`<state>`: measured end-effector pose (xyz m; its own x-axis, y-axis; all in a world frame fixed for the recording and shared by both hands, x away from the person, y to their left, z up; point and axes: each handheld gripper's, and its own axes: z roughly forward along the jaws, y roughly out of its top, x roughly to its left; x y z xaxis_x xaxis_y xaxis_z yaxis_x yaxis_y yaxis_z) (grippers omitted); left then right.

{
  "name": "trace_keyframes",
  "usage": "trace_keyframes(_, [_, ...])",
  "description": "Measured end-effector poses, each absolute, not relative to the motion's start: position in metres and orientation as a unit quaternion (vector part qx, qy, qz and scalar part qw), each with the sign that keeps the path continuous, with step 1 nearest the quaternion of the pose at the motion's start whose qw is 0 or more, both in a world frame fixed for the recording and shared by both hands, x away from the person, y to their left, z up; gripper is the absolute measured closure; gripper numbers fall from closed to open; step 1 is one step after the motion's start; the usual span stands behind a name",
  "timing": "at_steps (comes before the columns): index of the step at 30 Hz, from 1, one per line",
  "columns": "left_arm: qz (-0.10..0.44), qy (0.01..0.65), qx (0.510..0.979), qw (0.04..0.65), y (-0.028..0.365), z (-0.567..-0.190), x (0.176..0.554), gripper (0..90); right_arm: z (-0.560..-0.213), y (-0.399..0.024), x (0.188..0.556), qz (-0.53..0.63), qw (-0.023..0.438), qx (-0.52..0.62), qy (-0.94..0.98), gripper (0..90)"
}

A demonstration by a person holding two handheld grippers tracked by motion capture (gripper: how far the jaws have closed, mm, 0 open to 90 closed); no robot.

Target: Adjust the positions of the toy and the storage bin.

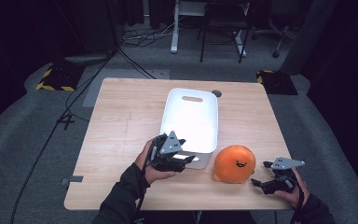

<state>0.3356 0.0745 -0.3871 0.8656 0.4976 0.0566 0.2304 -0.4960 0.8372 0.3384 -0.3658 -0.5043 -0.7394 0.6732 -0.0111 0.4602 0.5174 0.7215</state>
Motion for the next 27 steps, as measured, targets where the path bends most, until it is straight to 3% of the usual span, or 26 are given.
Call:
trace_keyframes(17, [0.207, 0.268, 0.822, 0.457, 0.124, -0.386, 0.327, 21.8, -0.504, -0.366, 0.338, 0.364, 0.147, 0.331, 0.858, 4.7])
trace_keyframes(27, [0.21, 0.31, 0.807, 0.456, 0.15, -0.395, 0.325, 19.2, -0.504, -0.365, 0.339, 0.366, 0.145, 0.335, 0.856, 4.8])
